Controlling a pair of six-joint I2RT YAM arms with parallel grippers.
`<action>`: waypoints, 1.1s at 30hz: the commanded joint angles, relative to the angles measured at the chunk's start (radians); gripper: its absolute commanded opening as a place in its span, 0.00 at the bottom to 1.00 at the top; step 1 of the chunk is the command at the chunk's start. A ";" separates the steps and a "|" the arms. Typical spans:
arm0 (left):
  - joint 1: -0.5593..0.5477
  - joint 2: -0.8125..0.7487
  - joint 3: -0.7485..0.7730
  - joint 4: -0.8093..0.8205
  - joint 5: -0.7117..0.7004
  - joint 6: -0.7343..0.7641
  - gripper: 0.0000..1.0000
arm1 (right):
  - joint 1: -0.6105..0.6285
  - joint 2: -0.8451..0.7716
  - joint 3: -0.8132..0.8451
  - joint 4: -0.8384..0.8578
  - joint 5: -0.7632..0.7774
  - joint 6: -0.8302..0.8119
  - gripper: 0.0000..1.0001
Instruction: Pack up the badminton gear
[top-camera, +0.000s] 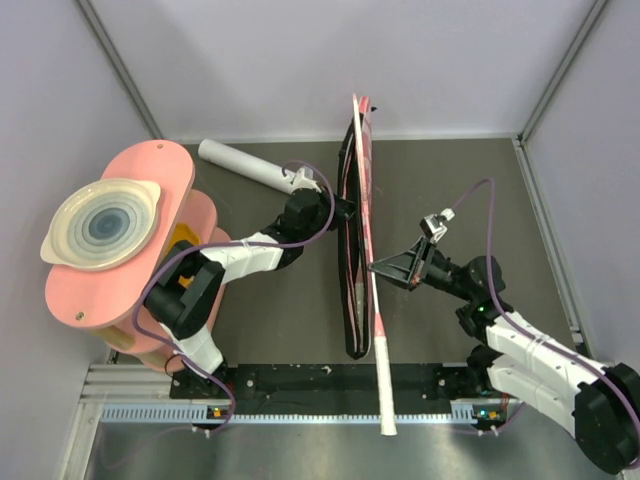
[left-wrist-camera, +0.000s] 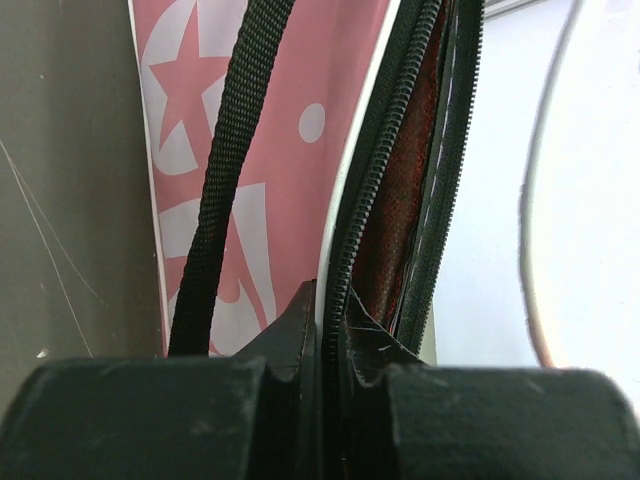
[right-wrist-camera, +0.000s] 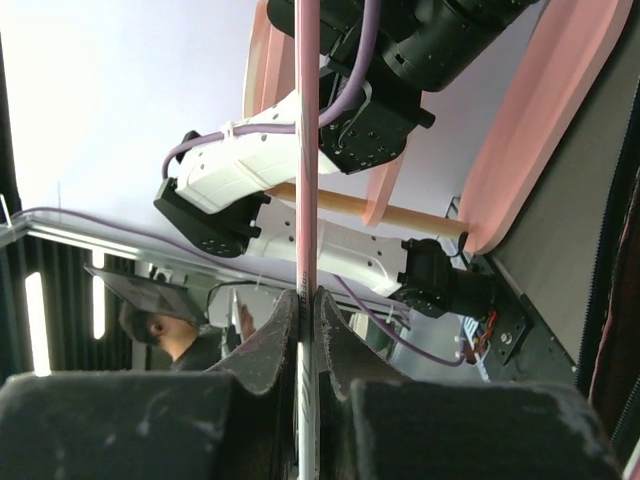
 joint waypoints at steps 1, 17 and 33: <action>-0.006 -0.007 0.052 0.120 -0.019 -0.022 0.00 | 0.026 0.014 -0.005 0.138 0.028 0.042 0.00; -0.019 -0.001 0.059 0.131 -0.022 -0.031 0.00 | 0.063 0.031 -0.156 0.205 0.110 0.113 0.00; -0.040 -0.064 -0.006 0.137 -0.022 -0.014 0.00 | 0.048 -0.020 -0.156 -0.057 0.245 0.091 0.00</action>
